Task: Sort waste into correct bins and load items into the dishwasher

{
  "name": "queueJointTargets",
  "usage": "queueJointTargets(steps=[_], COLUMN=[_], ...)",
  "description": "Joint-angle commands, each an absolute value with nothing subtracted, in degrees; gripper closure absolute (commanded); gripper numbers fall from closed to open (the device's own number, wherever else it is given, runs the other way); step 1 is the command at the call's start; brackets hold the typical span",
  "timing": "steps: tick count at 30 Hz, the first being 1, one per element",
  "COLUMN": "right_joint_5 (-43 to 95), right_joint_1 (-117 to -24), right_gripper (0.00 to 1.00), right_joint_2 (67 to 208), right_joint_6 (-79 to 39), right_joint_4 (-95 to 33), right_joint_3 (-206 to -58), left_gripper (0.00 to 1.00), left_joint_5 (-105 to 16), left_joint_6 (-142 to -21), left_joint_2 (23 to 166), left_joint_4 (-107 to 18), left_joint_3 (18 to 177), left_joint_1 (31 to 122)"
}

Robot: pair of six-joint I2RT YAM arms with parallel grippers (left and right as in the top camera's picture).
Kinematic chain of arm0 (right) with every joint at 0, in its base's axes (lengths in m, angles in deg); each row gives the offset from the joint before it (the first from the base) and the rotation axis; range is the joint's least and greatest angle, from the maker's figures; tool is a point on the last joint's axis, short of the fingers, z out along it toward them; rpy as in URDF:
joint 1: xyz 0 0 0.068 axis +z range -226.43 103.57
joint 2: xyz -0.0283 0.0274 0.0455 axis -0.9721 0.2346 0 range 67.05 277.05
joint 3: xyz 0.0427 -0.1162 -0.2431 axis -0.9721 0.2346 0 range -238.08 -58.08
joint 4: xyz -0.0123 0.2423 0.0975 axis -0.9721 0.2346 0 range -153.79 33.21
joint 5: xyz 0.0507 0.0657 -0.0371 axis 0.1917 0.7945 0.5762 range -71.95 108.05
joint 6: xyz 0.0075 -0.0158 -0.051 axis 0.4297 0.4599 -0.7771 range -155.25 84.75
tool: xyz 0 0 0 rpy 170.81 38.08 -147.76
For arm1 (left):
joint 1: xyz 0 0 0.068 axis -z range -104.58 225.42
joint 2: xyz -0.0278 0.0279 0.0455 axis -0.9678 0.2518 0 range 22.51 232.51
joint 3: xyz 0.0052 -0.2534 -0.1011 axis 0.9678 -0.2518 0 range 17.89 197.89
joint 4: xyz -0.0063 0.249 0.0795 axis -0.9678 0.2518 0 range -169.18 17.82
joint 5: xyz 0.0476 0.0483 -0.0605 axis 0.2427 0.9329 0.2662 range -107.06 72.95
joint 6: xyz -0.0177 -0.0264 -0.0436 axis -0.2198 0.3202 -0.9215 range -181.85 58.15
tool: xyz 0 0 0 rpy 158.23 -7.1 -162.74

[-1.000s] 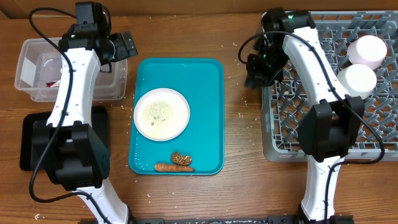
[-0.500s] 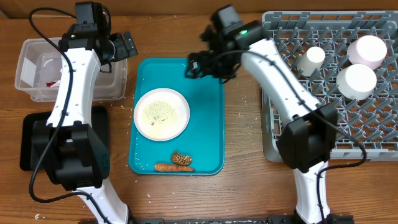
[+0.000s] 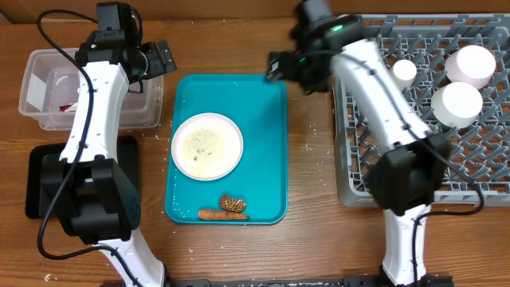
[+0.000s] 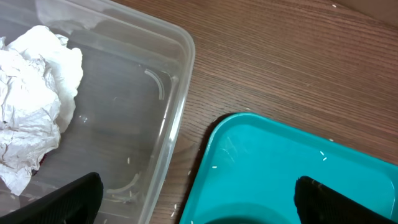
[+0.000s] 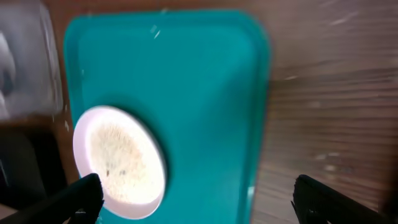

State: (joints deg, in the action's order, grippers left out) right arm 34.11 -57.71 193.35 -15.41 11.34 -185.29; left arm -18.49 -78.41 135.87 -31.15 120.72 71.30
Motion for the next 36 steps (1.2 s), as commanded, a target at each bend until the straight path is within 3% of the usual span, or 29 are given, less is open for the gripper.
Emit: queueJointTargets(steps=[1, 5, 11, 17, 22, 26, 32, 36], right_joint_5=[34.7, 36.0, 20.8, 20.0, 20.0, 20.0, 20.0, 20.0], right_joint_1=[-61.2, -63.6, -67.4, -70.3, -70.8, -70.8, -70.8, -70.8], right_gripper=[0.00, 0.00, 0.00, 0.00, 0.00, 0.00, 0.00, 0.00], right_joint_2=[186.9, 185.0, 185.0, 185.0, 185.0, 185.0, 185.0, 185.0], right_joint_6=[-14.0, -14.1, -14.4, -14.4, -14.4, -14.4, -14.4, -14.4], right_joint_4=[12.8, 14.3, 14.4, 14.3, 14.3, 14.3, 14.3, 14.3], right_joint_3=[-188.8, -188.8, -188.7, -188.7, -188.7, -188.7, -188.7, -188.7], left_gripper=[0.00, 0.00, 0.00, 0.00, 0.00, 0.00, 0.00, 0.00], left_joint_5=[-18.3, -18.1, -21.5, -46.5, -60.7, -57.5, -46.7, -30.8], left_joint_6=[-79.2, -79.2, -79.3, -84.9, -73.0, -65.6, -65.7, -76.6], left_joint_2=[134.6, 134.6, 134.6, 134.6, 134.6, 134.6, 134.7, 134.7], left_joint_4=[-31.2, -35.5, -35.9, -29.2, -23.5, -17.5, -13.1, -11.0], left_joint_3=[120.8, 120.8, 120.8, 120.8, 120.8, 120.8, 120.7, 120.7], left_joint_1=[71.7, 71.7, 71.7, 71.9, 75.3, 81.4, 91.0, 97.7])
